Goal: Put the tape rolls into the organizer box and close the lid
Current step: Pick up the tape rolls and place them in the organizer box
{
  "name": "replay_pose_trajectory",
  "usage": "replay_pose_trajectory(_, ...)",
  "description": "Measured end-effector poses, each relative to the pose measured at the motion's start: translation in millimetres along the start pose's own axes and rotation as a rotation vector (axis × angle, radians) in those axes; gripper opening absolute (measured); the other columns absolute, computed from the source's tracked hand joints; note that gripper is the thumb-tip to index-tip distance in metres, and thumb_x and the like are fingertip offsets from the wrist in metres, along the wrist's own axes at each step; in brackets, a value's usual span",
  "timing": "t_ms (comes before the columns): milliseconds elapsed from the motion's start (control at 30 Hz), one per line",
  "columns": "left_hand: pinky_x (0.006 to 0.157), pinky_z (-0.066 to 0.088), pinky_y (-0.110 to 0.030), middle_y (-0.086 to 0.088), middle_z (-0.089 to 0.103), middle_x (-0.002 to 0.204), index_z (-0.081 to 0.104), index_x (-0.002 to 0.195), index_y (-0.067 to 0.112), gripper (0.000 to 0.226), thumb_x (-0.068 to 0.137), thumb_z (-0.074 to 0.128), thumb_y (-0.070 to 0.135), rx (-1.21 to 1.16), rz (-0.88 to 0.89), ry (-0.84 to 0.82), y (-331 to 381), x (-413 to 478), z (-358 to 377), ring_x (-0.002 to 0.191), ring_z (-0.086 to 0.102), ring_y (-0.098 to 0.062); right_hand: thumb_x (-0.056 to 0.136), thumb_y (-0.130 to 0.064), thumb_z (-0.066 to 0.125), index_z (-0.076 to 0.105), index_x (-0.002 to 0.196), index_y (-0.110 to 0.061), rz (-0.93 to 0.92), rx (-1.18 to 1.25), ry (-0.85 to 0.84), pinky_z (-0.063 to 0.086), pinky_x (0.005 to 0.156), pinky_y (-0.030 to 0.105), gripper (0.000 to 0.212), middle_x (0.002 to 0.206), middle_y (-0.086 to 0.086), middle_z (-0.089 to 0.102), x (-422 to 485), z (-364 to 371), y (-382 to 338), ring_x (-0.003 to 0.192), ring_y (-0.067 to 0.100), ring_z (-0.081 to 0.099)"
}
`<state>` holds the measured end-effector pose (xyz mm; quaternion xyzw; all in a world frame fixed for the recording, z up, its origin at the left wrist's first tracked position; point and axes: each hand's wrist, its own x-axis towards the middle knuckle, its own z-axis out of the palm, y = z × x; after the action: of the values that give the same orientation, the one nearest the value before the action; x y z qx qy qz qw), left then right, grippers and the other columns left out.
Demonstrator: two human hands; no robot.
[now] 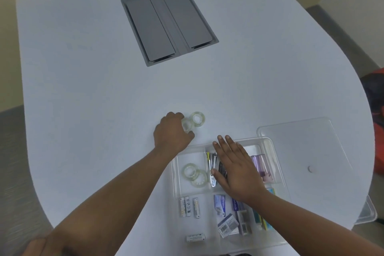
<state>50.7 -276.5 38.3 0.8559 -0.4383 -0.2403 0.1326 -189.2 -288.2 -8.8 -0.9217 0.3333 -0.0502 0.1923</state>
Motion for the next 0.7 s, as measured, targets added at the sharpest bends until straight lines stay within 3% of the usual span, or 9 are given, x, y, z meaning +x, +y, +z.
replay_pose_trajectory(233, 0.077, 0.044, -0.030, 0.005, 0.064, 0.105, 0.060, 0.113, 0.026, 0.050, 0.065, 0.071, 0.035, -0.069, 0.275, 0.093, -18, -63, -15, 0.096, 0.056, -0.020, 0.098, -0.050, 0.041, 0.012, 0.155, -0.022, -0.005, -0.002, 0.006, 0.014, 0.121, 0.042, 0.069, 0.164, -0.002, 0.011, 0, 0, 0, 0.150, 0.018, 0.006)
replay_pose_trajectory(333, 0.072, 0.045, -0.028, 0.011, 0.064, 0.108, 0.057, 0.116, 0.029, 0.052, 0.067, 0.064, 0.045, 0.005, 0.309, 0.058, -23, -90, -8, 0.095, 0.056, -0.014, 0.098, -0.051, 0.039, 0.012, 0.155, -0.022, -0.004, -0.009, 0.003, 0.013, 0.121, 0.042, 0.069, 0.164, -0.001, 0.011, 0, 0, 0, 0.150, 0.018, 0.006)
replay_pose_trajectory(467, 0.070, 0.044, -0.028, 0.009, 0.066, 0.105, 0.061, 0.108, 0.025, 0.041, 0.070, 0.067, 0.037, 0.084, 0.342, 0.038, -23, -104, 3, 0.092, 0.058, -0.018, 0.098, -0.052, 0.038, 0.014, 0.155, -0.022, 0.000, -0.011, 0.003, 0.013, 0.121, 0.042, 0.068, 0.164, -0.002, 0.012, -1, -1, 0, 0.150, 0.017, 0.007)
replay_pose_trajectory(700, 0.076, 0.042, -0.032, 0.007, 0.063, 0.108, 0.064, 0.099, 0.022, 0.026, 0.080, 0.057, 0.038, 0.192, 0.328, -0.066, -14, -100, 16, 0.099, 0.054, -0.019, 0.098, -0.052, 0.037, 0.014, 0.155, -0.022, 0.001, -0.008, 0.009, 0.012, 0.121, 0.041, 0.068, 0.164, -0.002, 0.012, 0, -1, -1, 0.150, 0.018, 0.007)
